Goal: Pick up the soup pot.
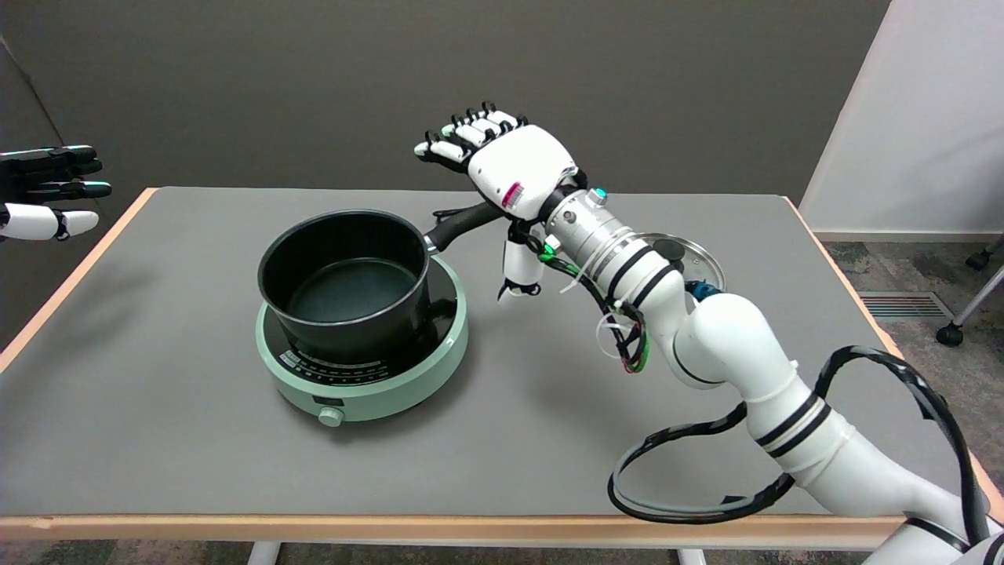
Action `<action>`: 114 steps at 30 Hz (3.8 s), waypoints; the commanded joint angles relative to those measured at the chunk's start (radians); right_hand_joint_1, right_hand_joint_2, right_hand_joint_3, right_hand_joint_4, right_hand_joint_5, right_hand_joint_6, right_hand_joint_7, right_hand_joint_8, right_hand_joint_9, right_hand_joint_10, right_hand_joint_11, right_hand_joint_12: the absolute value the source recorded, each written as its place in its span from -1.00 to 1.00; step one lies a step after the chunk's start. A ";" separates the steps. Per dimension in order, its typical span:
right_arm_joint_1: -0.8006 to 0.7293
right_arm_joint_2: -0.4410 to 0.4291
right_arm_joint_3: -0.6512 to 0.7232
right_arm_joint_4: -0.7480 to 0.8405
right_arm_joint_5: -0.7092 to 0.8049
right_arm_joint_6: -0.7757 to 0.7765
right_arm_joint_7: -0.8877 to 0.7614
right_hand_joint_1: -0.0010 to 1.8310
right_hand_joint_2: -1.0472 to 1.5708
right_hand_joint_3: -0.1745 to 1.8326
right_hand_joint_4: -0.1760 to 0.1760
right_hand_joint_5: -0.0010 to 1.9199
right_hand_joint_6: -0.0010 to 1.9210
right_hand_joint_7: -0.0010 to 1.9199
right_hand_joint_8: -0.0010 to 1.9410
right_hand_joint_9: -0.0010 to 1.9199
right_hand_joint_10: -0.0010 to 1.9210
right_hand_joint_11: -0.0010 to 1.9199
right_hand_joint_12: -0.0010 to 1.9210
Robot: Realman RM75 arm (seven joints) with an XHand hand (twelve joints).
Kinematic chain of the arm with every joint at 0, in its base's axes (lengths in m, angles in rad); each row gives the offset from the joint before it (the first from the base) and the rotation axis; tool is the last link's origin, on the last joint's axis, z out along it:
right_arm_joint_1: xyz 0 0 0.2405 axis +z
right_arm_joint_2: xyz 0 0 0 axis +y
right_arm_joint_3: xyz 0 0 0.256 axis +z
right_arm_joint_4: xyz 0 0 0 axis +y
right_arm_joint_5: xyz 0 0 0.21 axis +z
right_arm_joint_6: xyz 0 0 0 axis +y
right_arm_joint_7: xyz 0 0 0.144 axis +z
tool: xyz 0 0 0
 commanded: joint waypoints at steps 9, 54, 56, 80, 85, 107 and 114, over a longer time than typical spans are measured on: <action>0.083 -0.051 -0.022 -0.206 -0.002 0.028 -0.001 0.30 -0.51 -0.19 1.00 -0.62 -0.62 -0.62 -0.63 -0.62 -0.62 -0.62 -0.62; 0.190 -0.081 -0.073 -0.374 -0.003 0.035 -0.001 0.24 -0.71 0.87 1.00 -0.37 -0.37 -0.37 -0.38 -0.37 -0.37 -0.37 -0.37; 0.190 -0.081 -0.073 -0.374 -0.003 0.035 -0.001 0.25 -0.71 0.91 1.00 -0.34 -0.35 -0.34 -0.35 -0.34 -0.35 -0.34 -0.35; 0.190 -0.081 -0.087 -0.369 0.005 0.035 -0.001 0.15 -0.39 0.88 -0.05 0.17 0.17 0.17 0.16 0.17 0.17 0.17 0.17; 0.192 -0.081 -0.089 -0.370 0.005 0.035 -0.001 0.13 -0.13 0.58 -0.62 0.40 0.40 0.40 0.39 0.40 0.40 0.40 0.40; 0.196 -0.080 -0.096 -0.383 0.007 0.033 -0.001 0.07 0.23 0.17 -0.47 0.65 0.65 0.65 0.64 0.65 0.65 0.65 0.65; 0.190 -0.080 -0.098 -0.383 0.007 0.029 -0.001 0.07 0.20 0.16 -0.56 0.59 0.59 0.59 0.57 0.59 0.59 0.59 0.59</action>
